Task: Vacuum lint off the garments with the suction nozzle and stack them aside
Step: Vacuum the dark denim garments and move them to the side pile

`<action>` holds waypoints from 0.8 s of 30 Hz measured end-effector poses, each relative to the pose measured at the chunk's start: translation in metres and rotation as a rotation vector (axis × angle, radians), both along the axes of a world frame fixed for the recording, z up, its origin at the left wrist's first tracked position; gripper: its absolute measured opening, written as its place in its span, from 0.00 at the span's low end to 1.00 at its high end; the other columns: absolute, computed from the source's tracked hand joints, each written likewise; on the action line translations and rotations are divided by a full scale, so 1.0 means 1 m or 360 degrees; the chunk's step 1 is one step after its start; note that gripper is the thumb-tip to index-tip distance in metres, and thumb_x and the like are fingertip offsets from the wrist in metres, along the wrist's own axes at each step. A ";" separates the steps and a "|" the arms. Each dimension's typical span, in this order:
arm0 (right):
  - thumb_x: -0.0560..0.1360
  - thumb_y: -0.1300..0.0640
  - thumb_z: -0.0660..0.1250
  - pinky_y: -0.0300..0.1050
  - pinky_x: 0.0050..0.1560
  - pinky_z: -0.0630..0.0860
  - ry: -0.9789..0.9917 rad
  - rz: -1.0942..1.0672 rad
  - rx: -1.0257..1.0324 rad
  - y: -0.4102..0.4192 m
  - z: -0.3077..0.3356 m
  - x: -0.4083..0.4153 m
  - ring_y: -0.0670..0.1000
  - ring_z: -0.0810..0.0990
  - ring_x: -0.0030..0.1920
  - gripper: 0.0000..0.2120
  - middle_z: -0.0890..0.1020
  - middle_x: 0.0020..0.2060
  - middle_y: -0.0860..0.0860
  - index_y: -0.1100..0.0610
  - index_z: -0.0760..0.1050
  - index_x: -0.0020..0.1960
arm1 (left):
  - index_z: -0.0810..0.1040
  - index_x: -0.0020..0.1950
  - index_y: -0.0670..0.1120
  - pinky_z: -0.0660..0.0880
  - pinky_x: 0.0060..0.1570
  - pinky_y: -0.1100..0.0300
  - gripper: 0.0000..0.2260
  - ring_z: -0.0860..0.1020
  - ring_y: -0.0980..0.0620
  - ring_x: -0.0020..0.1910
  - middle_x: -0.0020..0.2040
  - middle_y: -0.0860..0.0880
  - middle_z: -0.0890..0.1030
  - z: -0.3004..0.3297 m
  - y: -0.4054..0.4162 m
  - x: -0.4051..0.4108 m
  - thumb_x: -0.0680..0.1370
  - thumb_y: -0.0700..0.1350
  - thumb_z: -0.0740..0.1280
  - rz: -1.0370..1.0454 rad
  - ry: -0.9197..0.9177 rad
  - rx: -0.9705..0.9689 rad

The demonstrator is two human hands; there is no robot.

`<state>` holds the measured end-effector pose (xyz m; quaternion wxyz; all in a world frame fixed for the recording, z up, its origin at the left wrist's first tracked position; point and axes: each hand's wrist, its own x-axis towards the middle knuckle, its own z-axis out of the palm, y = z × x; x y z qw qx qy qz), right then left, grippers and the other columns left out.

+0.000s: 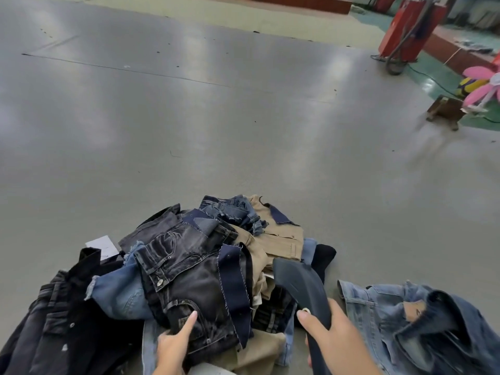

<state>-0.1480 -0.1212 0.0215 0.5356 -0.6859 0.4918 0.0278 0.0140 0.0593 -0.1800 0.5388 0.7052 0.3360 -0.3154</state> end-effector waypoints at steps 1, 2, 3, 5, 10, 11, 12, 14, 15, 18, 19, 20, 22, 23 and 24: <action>0.75 0.50 0.68 0.49 0.47 0.75 -0.0015 0.0001 0.0001 -0.001 -0.001 0.000 0.55 0.79 0.40 0.08 0.80 0.41 0.54 0.50 0.71 0.49 | 0.80 0.53 0.33 0.74 0.55 0.53 0.25 0.78 0.43 0.50 0.55 0.38 0.80 0.000 0.001 0.006 0.66 0.49 0.79 -0.0089 0.0027 -0.0056; 0.75 0.50 0.68 0.50 0.47 0.76 -0.0034 -0.0002 -0.0005 -0.002 -0.001 0.001 0.55 0.78 0.39 0.08 0.80 0.40 0.55 0.50 0.71 0.49 | 0.83 0.44 0.35 0.75 0.51 0.52 0.17 0.79 0.44 0.45 0.49 0.40 0.82 0.001 0.002 0.013 0.67 0.48 0.79 -0.0176 0.0032 -0.0090; 0.75 0.50 0.68 0.52 0.48 0.76 -0.0058 -0.0004 -0.0015 -0.003 -0.001 0.001 0.55 0.78 0.39 0.07 0.79 0.39 0.55 0.50 0.71 0.49 | 0.84 0.39 0.37 0.76 0.49 0.51 0.11 0.80 0.44 0.42 0.46 0.40 0.82 0.004 0.004 0.020 0.68 0.45 0.78 -0.0238 0.0012 -0.0098; 0.75 0.51 0.68 0.54 0.49 0.77 -0.0112 -0.0013 -0.0030 -0.005 0.001 0.002 0.55 0.79 0.38 0.07 0.79 0.39 0.55 0.50 0.72 0.49 | 0.83 0.46 0.36 0.77 0.52 0.48 0.11 0.81 0.42 0.44 0.47 0.38 0.83 0.009 0.006 0.033 0.69 0.41 0.76 -0.0318 -0.0133 -0.0011; 0.75 0.52 0.68 0.51 0.39 0.78 -0.0361 -0.0122 -0.0021 -0.011 0.012 0.003 0.53 0.80 0.33 0.07 0.80 0.32 0.53 0.52 0.74 0.50 | 0.72 0.54 0.40 0.69 0.49 0.51 0.19 0.77 0.36 0.54 0.50 0.38 0.80 0.071 0.001 0.059 0.70 0.46 0.74 -0.0677 -0.0743 0.0588; 0.75 0.52 0.68 0.47 0.35 0.77 -0.0422 -0.0154 -0.0001 -0.012 0.016 0.003 0.52 0.79 0.31 0.07 0.79 0.30 0.53 0.53 0.74 0.50 | 0.73 0.51 0.41 0.69 0.46 0.52 0.15 0.78 0.37 0.51 0.45 0.41 0.80 0.093 -0.003 0.062 0.71 0.45 0.74 -0.0796 -0.0875 0.0567; 0.75 0.53 0.68 0.45 0.32 0.77 -0.0488 -0.0186 0.0026 -0.014 0.020 0.003 0.52 0.78 0.29 0.06 0.78 0.29 0.54 0.54 0.74 0.50 | 0.74 0.48 0.43 0.69 0.42 0.53 0.11 0.79 0.39 0.48 0.41 0.43 0.79 0.116 -0.007 0.065 0.71 0.44 0.73 -0.0875 -0.0971 0.0495; 0.75 0.54 0.68 0.45 0.31 0.77 -0.0610 -0.0236 0.0051 -0.016 0.027 0.002 0.54 0.78 0.29 0.06 0.78 0.29 0.55 0.56 0.74 0.50 | 0.77 0.45 0.43 0.72 0.39 0.55 0.03 0.80 0.40 0.42 0.37 0.43 0.80 0.167 -0.018 0.079 0.74 0.40 0.70 -0.0696 -0.0851 -0.0013; 0.75 0.54 0.67 0.46 0.32 0.77 -0.0657 -0.0253 0.0047 -0.017 0.030 0.002 0.54 0.78 0.29 0.07 0.78 0.29 0.55 0.56 0.74 0.50 | 0.79 0.46 0.41 0.75 0.40 0.53 0.03 0.80 0.40 0.40 0.39 0.41 0.81 0.198 -0.018 0.083 0.74 0.40 0.68 -0.0577 -0.0616 -0.0427; 0.75 0.54 0.67 0.48 0.32 0.78 -0.0774 -0.0315 0.0050 -0.019 0.040 -0.001 0.54 0.78 0.29 0.06 0.79 0.28 0.55 0.54 0.74 0.50 | 0.83 0.44 0.40 0.79 0.44 0.49 0.11 0.81 0.42 0.42 0.42 0.40 0.83 0.266 0.009 0.088 0.69 0.47 0.70 -0.0526 -0.0526 -0.1268; 0.75 0.55 0.68 0.48 0.31 0.78 -0.0807 -0.0334 0.0056 -0.019 0.042 -0.002 0.54 0.78 0.28 0.06 0.78 0.28 0.54 0.54 0.74 0.50 | 0.83 0.46 0.41 0.79 0.45 0.48 0.15 0.81 0.42 0.46 0.46 0.41 0.83 0.279 0.019 0.089 0.68 0.52 0.71 -0.0457 -0.0615 -0.1472; 0.75 0.55 0.68 0.49 0.32 0.78 -0.0836 -0.0352 0.0062 -0.019 0.044 -0.004 0.54 0.78 0.28 0.06 0.78 0.28 0.55 0.55 0.74 0.50 | 0.82 0.54 0.42 0.77 0.52 0.43 0.23 0.80 0.41 0.55 0.55 0.41 0.82 0.284 0.028 0.087 0.68 0.58 0.72 -0.0346 -0.0605 -0.1710; 0.75 0.54 0.68 0.54 0.35 0.79 -0.0865 -0.0355 0.0060 -0.018 0.047 -0.006 0.55 0.79 0.28 0.07 0.78 0.27 0.54 0.55 0.74 0.50 | 0.72 0.70 0.49 0.64 0.62 0.31 0.42 0.71 0.37 0.67 0.69 0.42 0.74 0.270 0.038 0.064 0.63 0.70 0.71 -0.0110 -0.0447 -0.2121; 0.75 0.54 0.68 0.55 0.36 0.79 -0.0874 -0.0343 0.0057 -0.017 0.048 -0.006 0.55 0.79 0.28 0.07 0.79 0.27 0.54 0.55 0.74 0.50 | 0.72 0.70 0.51 0.63 0.62 0.29 0.43 0.71 0.36 0.65 0.68 0.43 0.74 0.261 0.032 0.049 0.60 0.72 0.71 -0.0042 -0.0386 -0.2105; 0.75 0.54 0.68 0.55 0.36 0.79 -0.0887 -0.0332 0.0055 -0.015 0.049 -0.005 0.55 0.79 0.29 0.07 0.79 0.28 0.54 0.55 0.73 0.51 | 0.75 0.66 0.50 0.69 0.59 0.31 0.38 0.75 0.38 0.60 0.63 0.43 0.78 0.253 0.020 0.036 0.62 0.70 0.72 0.0030 -0.0334 -0.1974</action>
